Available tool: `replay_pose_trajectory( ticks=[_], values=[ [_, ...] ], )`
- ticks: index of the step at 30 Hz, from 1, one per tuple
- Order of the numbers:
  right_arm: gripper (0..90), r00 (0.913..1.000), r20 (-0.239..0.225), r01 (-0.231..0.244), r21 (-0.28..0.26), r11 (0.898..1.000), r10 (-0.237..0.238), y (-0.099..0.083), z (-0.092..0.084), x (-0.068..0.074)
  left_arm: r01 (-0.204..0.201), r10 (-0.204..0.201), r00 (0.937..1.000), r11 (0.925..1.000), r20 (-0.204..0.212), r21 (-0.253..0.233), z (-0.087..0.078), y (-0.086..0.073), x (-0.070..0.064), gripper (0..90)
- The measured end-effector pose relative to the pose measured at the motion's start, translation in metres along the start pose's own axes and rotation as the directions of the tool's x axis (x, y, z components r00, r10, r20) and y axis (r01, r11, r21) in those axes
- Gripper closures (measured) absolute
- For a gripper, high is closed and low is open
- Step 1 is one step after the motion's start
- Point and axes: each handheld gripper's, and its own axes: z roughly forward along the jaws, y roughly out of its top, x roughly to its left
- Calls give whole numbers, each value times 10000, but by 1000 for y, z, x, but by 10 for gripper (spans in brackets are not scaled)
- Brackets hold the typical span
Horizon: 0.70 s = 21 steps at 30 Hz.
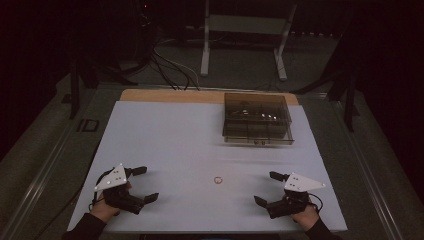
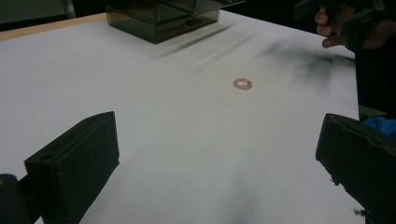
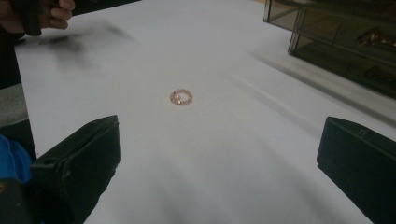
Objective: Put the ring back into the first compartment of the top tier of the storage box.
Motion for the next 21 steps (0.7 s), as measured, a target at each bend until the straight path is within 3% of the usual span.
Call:
replay_pose_trajectory(
  ticks=[21],
  values=[
    [0, 9981, 455, 428, -252, 9988, -417, 43, -13, 6, 47, -48, 10000, 10000, -69, -63, -2, 1, -1, 11]
  ],
)
